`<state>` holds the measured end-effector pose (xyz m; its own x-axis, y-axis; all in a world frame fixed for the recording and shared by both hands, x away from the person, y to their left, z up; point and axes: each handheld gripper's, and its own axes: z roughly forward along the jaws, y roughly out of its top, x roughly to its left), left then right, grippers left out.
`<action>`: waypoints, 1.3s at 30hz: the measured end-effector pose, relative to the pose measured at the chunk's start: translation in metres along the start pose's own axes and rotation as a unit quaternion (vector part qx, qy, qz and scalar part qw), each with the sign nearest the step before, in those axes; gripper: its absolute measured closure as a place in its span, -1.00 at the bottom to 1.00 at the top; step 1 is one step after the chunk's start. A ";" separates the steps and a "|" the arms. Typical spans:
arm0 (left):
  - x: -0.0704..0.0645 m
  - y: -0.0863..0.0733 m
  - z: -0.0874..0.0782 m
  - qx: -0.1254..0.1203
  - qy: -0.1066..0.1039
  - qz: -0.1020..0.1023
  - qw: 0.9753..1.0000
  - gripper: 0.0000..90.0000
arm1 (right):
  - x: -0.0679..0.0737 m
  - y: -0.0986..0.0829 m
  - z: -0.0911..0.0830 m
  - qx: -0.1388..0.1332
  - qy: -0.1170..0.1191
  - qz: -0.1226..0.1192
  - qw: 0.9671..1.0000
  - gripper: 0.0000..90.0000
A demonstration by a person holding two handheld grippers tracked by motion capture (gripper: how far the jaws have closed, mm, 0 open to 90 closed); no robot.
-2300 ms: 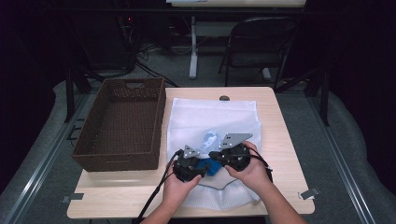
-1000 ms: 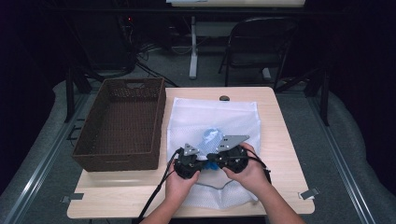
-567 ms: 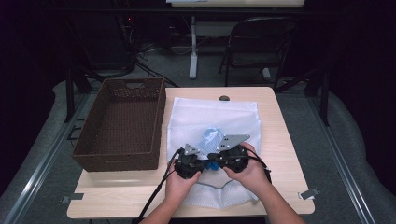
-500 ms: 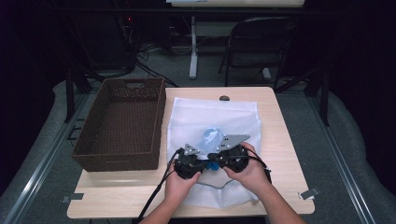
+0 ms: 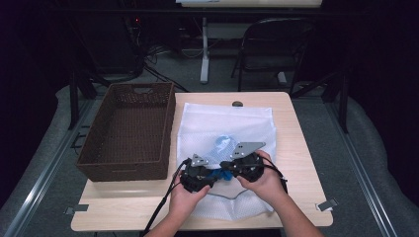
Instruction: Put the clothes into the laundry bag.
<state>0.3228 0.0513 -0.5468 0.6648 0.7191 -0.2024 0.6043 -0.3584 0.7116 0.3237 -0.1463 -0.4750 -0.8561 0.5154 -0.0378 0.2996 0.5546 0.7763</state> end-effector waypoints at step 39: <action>0.038 -0.053 -0.106 -0.047 0.041 -0.026 0.998 0.06 | -0.002 0.002 -0.007 -0.011 -0.003 0.006 1.000 0.98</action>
<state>0.2696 0.1612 -0.5208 0.5935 0.7828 -0.1868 0.5905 -0.2659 0.7620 0.3232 -0.1515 -0.4691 -0.8499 0.5260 -0.0313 0.3008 0.5332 0.7907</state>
